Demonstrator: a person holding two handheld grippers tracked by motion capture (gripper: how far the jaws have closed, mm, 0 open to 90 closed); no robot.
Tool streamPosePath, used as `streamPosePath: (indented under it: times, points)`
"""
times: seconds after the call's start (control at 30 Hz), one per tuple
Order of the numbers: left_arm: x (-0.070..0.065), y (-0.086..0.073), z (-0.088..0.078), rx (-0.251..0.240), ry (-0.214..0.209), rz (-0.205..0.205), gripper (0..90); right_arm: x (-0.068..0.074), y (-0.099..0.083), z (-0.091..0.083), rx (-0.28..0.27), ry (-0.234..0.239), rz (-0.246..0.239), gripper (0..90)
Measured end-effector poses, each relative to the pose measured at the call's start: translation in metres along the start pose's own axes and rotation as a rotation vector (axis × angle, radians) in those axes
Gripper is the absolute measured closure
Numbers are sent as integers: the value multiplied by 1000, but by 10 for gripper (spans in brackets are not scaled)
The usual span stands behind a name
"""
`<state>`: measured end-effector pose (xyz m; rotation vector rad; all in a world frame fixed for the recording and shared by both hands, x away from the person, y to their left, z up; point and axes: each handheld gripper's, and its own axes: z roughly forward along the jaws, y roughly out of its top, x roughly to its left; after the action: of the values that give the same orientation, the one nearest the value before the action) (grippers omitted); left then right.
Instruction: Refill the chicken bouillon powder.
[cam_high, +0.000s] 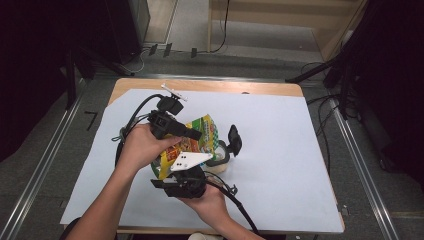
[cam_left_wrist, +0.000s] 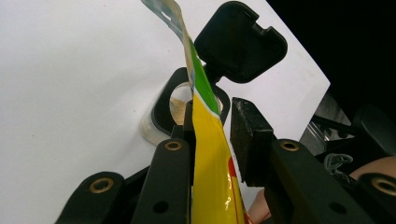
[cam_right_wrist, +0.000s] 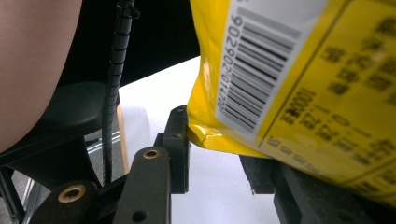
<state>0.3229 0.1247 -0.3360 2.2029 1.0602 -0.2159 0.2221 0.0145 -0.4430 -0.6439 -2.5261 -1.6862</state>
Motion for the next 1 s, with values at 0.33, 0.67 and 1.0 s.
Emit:
streamPosePath:
  times: [0.33, 0.67, 1.0]
  points:
    - [0, 0, 0, 0, -2, 2, 767, 0, 0, 0, 1, -2, -3, 674]
    - [-1, 0, 1, 2, -2, 7, 767, 0, 0, 0, 2, -4, -5, 675]
    - [0, 1, 1, 1, -8, 6, 766, 0, 0, -1, 2, -6, -8, 675]
